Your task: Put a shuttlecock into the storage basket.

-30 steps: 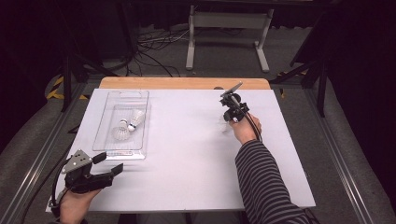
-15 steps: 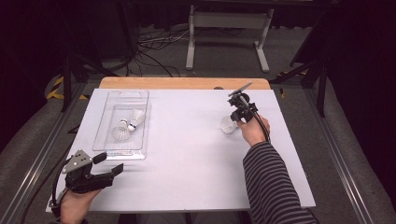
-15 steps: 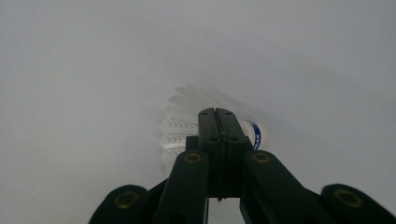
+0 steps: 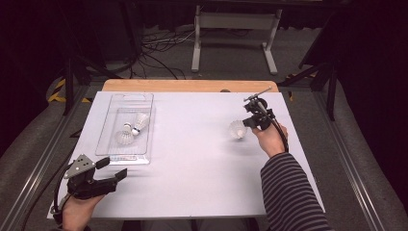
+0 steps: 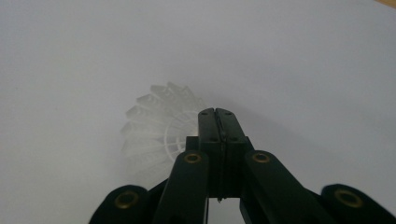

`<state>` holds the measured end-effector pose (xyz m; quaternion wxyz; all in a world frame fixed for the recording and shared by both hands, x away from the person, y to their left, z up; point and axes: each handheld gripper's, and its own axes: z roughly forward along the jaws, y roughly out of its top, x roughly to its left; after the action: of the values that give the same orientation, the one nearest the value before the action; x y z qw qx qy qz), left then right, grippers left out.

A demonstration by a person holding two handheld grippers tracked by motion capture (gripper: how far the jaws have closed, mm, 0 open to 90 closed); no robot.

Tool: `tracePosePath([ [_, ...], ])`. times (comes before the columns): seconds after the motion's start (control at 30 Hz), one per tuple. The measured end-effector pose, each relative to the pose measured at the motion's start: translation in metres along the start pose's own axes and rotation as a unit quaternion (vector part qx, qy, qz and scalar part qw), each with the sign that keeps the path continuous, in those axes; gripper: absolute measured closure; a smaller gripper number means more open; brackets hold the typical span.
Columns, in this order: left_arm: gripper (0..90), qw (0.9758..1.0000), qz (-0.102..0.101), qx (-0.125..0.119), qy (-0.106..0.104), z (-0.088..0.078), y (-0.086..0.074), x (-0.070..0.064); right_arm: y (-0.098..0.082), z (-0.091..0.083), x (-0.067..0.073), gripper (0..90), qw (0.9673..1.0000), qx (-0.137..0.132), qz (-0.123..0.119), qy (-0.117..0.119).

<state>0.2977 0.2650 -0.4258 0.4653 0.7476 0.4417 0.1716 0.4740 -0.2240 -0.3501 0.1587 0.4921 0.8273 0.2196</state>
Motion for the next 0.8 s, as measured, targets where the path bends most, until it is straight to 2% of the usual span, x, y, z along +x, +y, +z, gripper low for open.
tracePosePath([
  [0.3, 21.0, 1.0000, -0.001, -0.002, 0.001, 0.000, 0.000, 0.000, -0.007, -0.009, 0.004, 90.0, 0.9996, -0.013, -0.012, 0.020],
  [0.8, 21.0, 1.0000, 0.002, 0.000, 0.001, -0.001, 0.000, -0.001, -0.016, -0.024, 0.025, 90.0, 0.9970, -0.030, -0.049, 0.051],
])
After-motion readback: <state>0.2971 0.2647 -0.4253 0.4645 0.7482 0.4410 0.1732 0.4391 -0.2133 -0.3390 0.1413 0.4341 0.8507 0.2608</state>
